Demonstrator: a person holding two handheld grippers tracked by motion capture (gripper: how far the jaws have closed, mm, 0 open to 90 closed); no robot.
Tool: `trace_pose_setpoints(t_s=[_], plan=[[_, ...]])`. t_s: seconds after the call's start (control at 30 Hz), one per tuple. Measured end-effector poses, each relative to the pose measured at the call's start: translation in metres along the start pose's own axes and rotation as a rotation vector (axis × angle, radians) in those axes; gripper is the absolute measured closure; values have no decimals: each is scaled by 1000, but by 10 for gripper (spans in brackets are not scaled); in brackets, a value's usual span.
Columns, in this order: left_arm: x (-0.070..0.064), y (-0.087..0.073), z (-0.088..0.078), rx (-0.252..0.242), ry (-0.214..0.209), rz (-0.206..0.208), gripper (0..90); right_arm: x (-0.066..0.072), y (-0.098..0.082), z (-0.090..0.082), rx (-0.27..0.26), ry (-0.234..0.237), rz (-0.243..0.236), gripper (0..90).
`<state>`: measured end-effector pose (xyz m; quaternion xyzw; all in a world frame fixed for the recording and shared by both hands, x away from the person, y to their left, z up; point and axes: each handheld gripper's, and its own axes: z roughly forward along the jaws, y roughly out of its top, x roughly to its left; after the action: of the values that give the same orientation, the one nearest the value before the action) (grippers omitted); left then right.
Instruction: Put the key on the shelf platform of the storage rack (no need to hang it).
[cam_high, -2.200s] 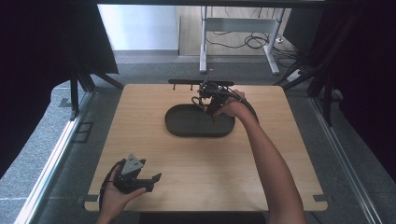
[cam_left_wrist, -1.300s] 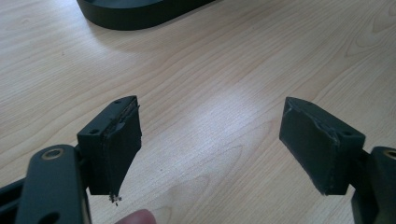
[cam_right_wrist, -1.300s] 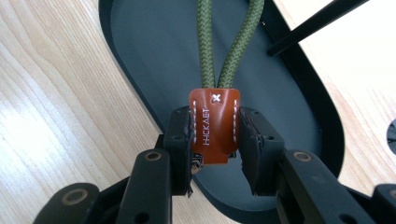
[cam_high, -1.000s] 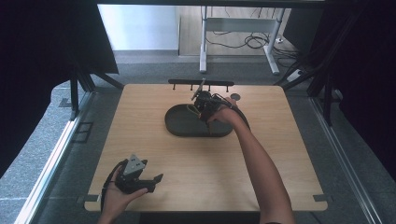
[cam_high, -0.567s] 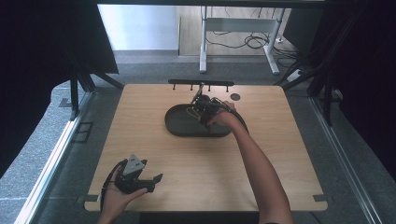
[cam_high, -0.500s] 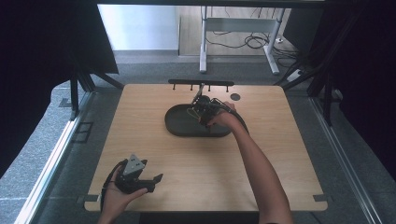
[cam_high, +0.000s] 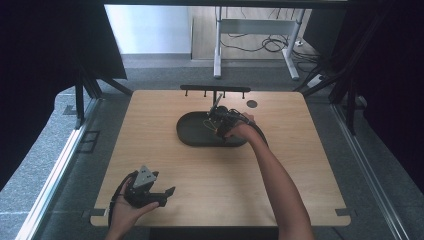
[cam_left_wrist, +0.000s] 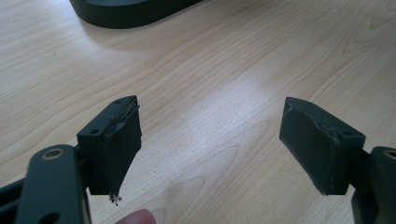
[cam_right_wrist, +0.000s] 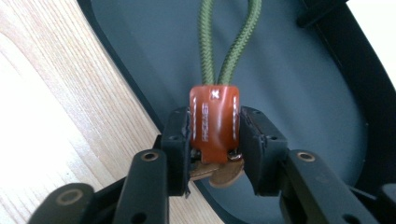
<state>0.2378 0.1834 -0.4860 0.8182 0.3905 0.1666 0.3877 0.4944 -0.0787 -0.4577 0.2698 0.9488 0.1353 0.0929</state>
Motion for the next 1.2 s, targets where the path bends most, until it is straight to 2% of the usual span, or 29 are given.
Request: trace_pose_setpoints(t_s=[0.2, 0.5, 0.83, 1.03, 1.2], plan=[[0, 0, 0, 0, 0, 1, 211, 2, 0, 1, -4, 7, -5, 607], [0, 0, 0, 2, -2, 1, 211, 3, -1, -7, -24, 8, -7, 581], [2, 1, 3, 1, -5, -10, 211, 8, 0, -18, -47, 22, -34, 567], [1, 1, 3, 3, 2, -8, 211, 9, -6, -25, -76, 18, -27, 543], [1, 0, 2, 6, 3, -5, 211, 11, -18, -30, -105, 22, -28, 528]])
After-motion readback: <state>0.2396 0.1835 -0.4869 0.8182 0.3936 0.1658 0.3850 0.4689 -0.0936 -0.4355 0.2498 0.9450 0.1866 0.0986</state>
